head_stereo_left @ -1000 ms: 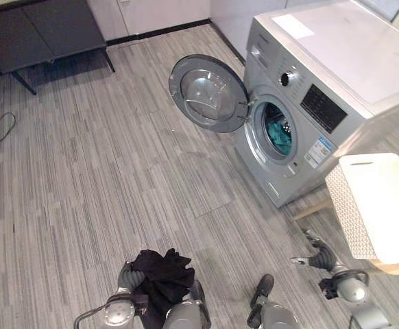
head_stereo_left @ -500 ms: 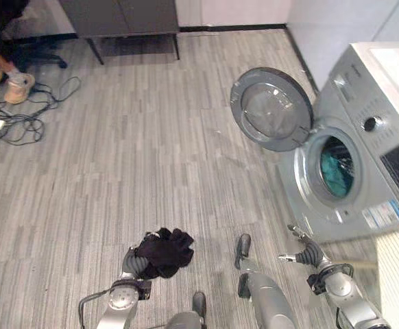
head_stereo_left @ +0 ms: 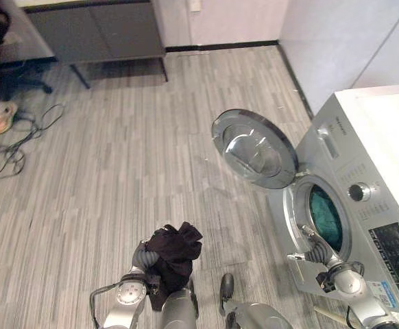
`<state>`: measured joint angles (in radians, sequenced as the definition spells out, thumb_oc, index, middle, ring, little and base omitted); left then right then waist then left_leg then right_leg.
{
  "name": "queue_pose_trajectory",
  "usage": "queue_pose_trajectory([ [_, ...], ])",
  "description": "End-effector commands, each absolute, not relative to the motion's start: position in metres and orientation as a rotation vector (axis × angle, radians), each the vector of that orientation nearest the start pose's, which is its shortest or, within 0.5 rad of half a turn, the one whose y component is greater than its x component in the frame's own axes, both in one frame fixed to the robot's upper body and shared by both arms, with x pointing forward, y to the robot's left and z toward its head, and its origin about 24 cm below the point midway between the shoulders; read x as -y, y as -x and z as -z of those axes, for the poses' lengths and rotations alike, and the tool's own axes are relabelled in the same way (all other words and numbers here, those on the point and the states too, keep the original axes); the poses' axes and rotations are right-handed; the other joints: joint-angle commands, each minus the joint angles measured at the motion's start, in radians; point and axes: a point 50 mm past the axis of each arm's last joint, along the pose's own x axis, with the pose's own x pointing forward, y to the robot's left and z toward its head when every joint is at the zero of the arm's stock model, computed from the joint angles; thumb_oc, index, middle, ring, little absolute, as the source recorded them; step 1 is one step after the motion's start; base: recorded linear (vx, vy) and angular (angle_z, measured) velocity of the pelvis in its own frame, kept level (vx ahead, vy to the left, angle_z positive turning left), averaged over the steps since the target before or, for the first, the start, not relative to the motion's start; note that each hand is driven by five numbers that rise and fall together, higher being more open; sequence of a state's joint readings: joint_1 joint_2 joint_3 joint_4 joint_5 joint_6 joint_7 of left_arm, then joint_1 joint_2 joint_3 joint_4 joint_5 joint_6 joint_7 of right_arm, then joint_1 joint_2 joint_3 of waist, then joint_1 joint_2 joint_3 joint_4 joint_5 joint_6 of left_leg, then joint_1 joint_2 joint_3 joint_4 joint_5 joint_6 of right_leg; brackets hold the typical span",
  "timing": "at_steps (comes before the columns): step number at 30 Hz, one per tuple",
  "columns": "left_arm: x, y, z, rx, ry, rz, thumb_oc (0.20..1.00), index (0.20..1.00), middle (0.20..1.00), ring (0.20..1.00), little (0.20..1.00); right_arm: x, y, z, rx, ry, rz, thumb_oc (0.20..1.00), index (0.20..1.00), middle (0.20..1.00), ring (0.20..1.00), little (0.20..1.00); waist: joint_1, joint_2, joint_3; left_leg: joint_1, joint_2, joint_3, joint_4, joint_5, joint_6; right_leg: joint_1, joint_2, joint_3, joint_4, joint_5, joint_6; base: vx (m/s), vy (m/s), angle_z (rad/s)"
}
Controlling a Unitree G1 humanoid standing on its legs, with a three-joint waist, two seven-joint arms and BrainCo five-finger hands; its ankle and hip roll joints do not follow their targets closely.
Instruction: Grab the laundry basket,head to the washer,open it,put in the laundry and shut it.
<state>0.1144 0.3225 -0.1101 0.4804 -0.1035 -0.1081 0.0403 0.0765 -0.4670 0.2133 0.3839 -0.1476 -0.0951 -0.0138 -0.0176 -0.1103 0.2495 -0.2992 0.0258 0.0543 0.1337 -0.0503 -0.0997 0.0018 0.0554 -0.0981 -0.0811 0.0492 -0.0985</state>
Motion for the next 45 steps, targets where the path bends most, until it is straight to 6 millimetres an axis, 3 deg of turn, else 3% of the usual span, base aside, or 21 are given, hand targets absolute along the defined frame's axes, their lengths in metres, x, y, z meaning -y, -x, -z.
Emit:
queue_pose_trajectory([
  [1, -0.238, -0.194, 0.052, -0.409, -0.315, -0.034, 0.200, 0.200, 0.200, 0.200, 0.200, 0.240, -0.205, 0.036, -0.370, 0.650, -0.139, 1.000, 1.000, 1.000, 1.000, 1.000, 0.038, 0.019, -0.009, 0.028, -0.006, -0.053, -0.026, 0.117, 0.031, 0.035, -0.064, -0.013, 0.065, -0.126, 0.165, 0.29, 0.117, -0.84],
  [3, -0.237, -0.194, 0.052, -0.410, -0.321, -0.028, 0.200, 0.200, 0.200, 0.200, 0.200, 0.242, -0.205, 0.038, -0.379, 0.661, -0.133, 1.000, 1.000, 1.000, 1.000, 1.000, 0.046, 0.027, -0.012, 0.009, -0.008, -0.118, -0.061, 0.153, 0.021, 0.052, -0.056, 0.039, 0.082, -0.143, 0.163, 0.27, 0.152, -1.03],
  [4, -0.236, -0.191, 0.053, -0.416, -0.316, -0.023, 0.200, 0.200, 0.200, 0.200, 0.200, 0.241, -0.204, 0.039, -0.381, 0.659, -0.141, 1.000, 1.000, 1.000, 1.000, 1.000, 0.046, 0.034, -0.022, 0.035, -0.003, -0.133, -0.091, 0.140, 0.022, 0.057, -0.051, 0.068, 0.094, -0.155, 0.168, 0.37, 0.268, -1.40],
  [6, -0.236, -0.190, 0.054, -0.425, -0.325, -0.005, 0.200, 0.200, 0.200, 0.200, 0.200, 0.241, -0.201, 0.041, -0.389, 0.663, -0.143, 1.000, 1.000, 1.000, 1.000, 1.000, 0.037, 0.038, -0.039, 0.067, 0.002, -0.124, -0.089, 0.135, 0.028, 0.066, -0.065, 0.083, 0.102, -0.166, 0.172, 0.28, 0.222, -1.17],
  [13, -0.243, -0.202, 0.043, -0.388, -0.389, 0.011, 0.200, 0.200, 0.200, 0.200, 0.200, 0.228, -0.219, 0.033, -0.333, 0.662, -0.163, 1.000, 1.000, 1.000, 1.000, 1.000, 0.027, 0.018, -0.044, 0.098, 0.015, 0.027, 0.006, 0.033, 0.085, -0.015, -0.111, 0.186, 0.243, -0.160, 0.216, 0.12, 0.196, -0.88],
  [14, -0.248, -0.204, 0.040, -0.375, -0.403, -0.006, 0.200, 0.200, 0.200, 0.200, 0.200, 0.222, -0.225, 0.030, -0.309, 0.660, -0.178, 1.000, 1.000, 1.000, 1.000, 1.000, 0.027, 0.015, -0.041, 0.121, 0.029, 0.084, 0.012, 0.005, 0.094, -0.053, -0.122, 0.167, 0.280, -0.147, 0.226, 0.05, 0.152, -1.37],
  [15, -0.248, -0.204, 0.039, -0.374, -0.403, -0.006, 0.200, 0.200, 0.200, 0.200, 0.200, 0.222, -0.225, 0.029, -0.308, 0.660, -0.177, 1.000, 1.000, 1.000, 1.000, 1.000, 0.030, 0.016, -0.043, 0.119, 0.031, 0.086, 0.010, 0.009, 0.094, -0.057, -0.120, 0.170, 0.279, -0.144, 0.225, 0.06, 0.131, -1.71],
  [16, -0.250, -0.204, 0.039, -0.374, -0.411, -0.009, 0.200, 0.200, 0.200, 0.200, 0.200, 0.220, -0.226, 0.028, -0.300, 0.655, -0.181, 1.000, 1.000, 1.000, 1.000, 1.000, 0.032, 0.015, -0.041, 0.130, 0.039, 0.110, 0.010, 0.000, 0.094, -0.072, -0.130, 0.139, 0.290, -0.137, 0.231, 0.02, 0.054, -1.41],
  [19, -0.254, -0.205, 0.035, -0.364, -0.456, 0.000, 0.200, 0.200, 0.200, 0.200, 0.200, 0.215, -0.230, 0.026, -0.285, 0.659, -0.203, 1.000, 1.000, 1.000, 1.000, 1.000, 0.037, 0.009, -0.036, 0.176, 0.064, 0.201, 0.015, -0.030, 0.086, -0.107, -0.176, -0.047, 0.276, -0.117, 0.236, 0.07, 0.035, -1.21],
  [20, -0.256, -0.207, 0.031, -0.353, -0.478, 0.009, 0.200, 0.200, 0.200, 0.200, 0.200, 0.210, -0.233, 0.025, -0.272, 0.660, -0.223, 1.000, 1.000, 1.000, 1.000, 1.000, 0.047, 0.011, -0.034, 0.228, 0.086, 0.255, 0.017, -0.076, 0.072, -0.135, -0.194, -0.188, 0.267, -0.117, 0.224, 0.13, -0.022, -1.83],
  [21, -0.256, -0.207, 0.031, -0.353, -0.478, 0.009, 0.200, 0.200, 0.200, 0.200, 0.200, 0.210, -0.233, 0.025, -0.272, 0.660, -0.223, 1.000, 1.000, 1.000, 1.000, 1.000, 0.047, 0.012, -0.032, 0.230, 0.087, 0.255, 0.018, -0.078, 0.072, -0.134, -0.193, -0.187, 0.270, -0.119, 0.224, 0.15, -0.050, -1.61],
  [23, -0.256, -0.206, 0.031, -0.356, -0.478, 0.012, 0.200, 0.200, 0.200, 0.200, 0.200, 0.208, -0.234, 0.024, -0.267, 0.655, -0.227, 1.000, 1.000, 1.000, 1.000, 1.000, 0.053, 0.010, -0.034, 0.254, 0.108, 0.308, 0.032, -0.089, 0.069, -0.127, -0.228, -0.338, 0.275, -0.115, 0.221, 0.06, -0.059, -1.00],
  [27, -0.248, -0.200, 0.038, -0.381, -0.471, 0.059, 0.200, 0.200, 0.200, 0.200, 0.200, 0.213, -0.225, 0.029, -0.290, 0.642, -0.214, 1.000, 1.000, 1.000, 1.000, 1.000, 0.015, 0.010, -0.047, 0.282, 0.117, 0.337, 0.074, -0.105, 0.063, -0.107, -0.189, -0.282, 0.238, -0.133, 0.203, 0.16, -0.167, -0.67],
  [30, -0.240, -0.199, 0.043, -0.400, -0.445, 0.086, 0.200, 0.200, 0.200, 0.200, 0.200, 0.223, -0.217, 0.032, -0.321, 0.648, -0.183, 1.000, 1.000, 1.000, 1.000, 1.000, -0.005, 0.016, -0.044, 0.259, 0.181, 0.351, 0.200, -0.076, 0.031, -0.074, -0.159, -0.267, 0.204, -0.146, 0.174, 0.13, -0.213, -0.05],
  [32, -0.234, -0.201, 0.044, -0.395, -0.430, 0.092, 0.200, 0.200, 0.200, 0.200, 0.200, 0.227, -0.217, 0.031, -0.323, 0.657, -0.167, 1.000, 1.000, 1.000, 1.000, 1.000, -0.005, 0.027, -0.031, 0.233, 0.201, 0.307, 0.293, -0.034, 0.020, -0.057, -0.134, -0.240, 0.201, -0.159, 0.150, 0.13, -0.129, -0.33],
  [33, -0.230, -0.202, 0.046, -0.396, -0.412, 0.089, 0.200, 0.200, 0.200, 0.200, 0.200, 0.232, -0.217, 0.030, -0.327, 0.660, -0.151, 1.000, 1.000, 1.000, 1.000, 1.000, 0.002, 0.030, -0.023, 0.191, 0.178, 0.236, 0.316, -0.027, 0.021, -0.042, -0.121, -0.212, 0.195, -0.170, 0.140, 0.09, -0.054, -0.44],
  [34, -0.230, -0.202, 0.046, -0.395, -0.411, 0.089, 0.200, 0.200, 0.200, 0.200, 0.200, 0.232, -0.217, 0.030, -0.327, 0.661, -0.150, 1.000, 1.000, 1.000, 1.000, 1.000, 0.001, 0.032, -0.023, 0.189, 0.178, 0.234, 0.319, -0.029, 0.022, -0.042, -0.121, -0.214, 0.194, -0.171, 0.140, 0.09, -0.023, -0.55],
  [36, -0.225, -0.203, 0.048, -0.396, -0.384, 0.083, 0.200, 0.200, 0.200, 0.200, 0.200, 0.234, -0.218, 0.030, -0.331, 0.656, -0.142, 1.000, 1.000, 1.000, 1.000, 1.000, 0.013, 0.027, -0.012, 0.135, 0.118, 0.170, 0.267, -0.046, 0.049, -0.037, -0.122, -0.180, 0.180, -0.159, 0.138, 0.01, 0.034, -0.71],
  [38, -0.223, -0.204, 0.050, -0.400, -0.373, 0.084, 0.200, 0.200, 0.200, 0.200, 0.200, 0.238, -0.217, 0.032, -0.346, 0.652, -0.122, 1.000, 1.000, 1.000, 1.000, 1.000, 0.016, 0.025, -0.007, 0.111, 0.084, 0.122, 0.205, -0.053, 0.050, -0.027, -0.119, -0.141, 0.168, -0.161, 0.146, 0.04, 0.074, -0.52],
  [42, -0.219, -0.210, 0.049, -0.390, -0.368, 0.087, 0.200, 0.200, 0.200, 0.200, 0.200, 0.241, -0.218, 0.034, -0.351, 0.649, -0.097, 1.000, 1.000, 1.000, 1.000, 1.000, 0.037, 0.037, 0.020, 0.032, 0.020, -0.008, 0.108, 0.038, 0.023, -0.025, -0.090, -0.067, 0.170, -0.161, 0.152, 0.03, 0.094, -0.47],
  [45, -0.217, -0.211, 0.048, -0.383, -0.370, 0.092, 0.200, 0.200, 0.200, 0.200, 0.200, 0.239, -0.218, 0.036, -0.358, 0.651, -0.105, 1.000, 1.000, 1.000, 1.000, 1.000, 0.027, 0.049, 0.012, 0.083, 0.017, -0.017, 0.041, 0.029, 0.033, -0.035, -0.081, -0.026, 0.188, -0.168, 0.162, 0.05, 0.157, -0.86],
])
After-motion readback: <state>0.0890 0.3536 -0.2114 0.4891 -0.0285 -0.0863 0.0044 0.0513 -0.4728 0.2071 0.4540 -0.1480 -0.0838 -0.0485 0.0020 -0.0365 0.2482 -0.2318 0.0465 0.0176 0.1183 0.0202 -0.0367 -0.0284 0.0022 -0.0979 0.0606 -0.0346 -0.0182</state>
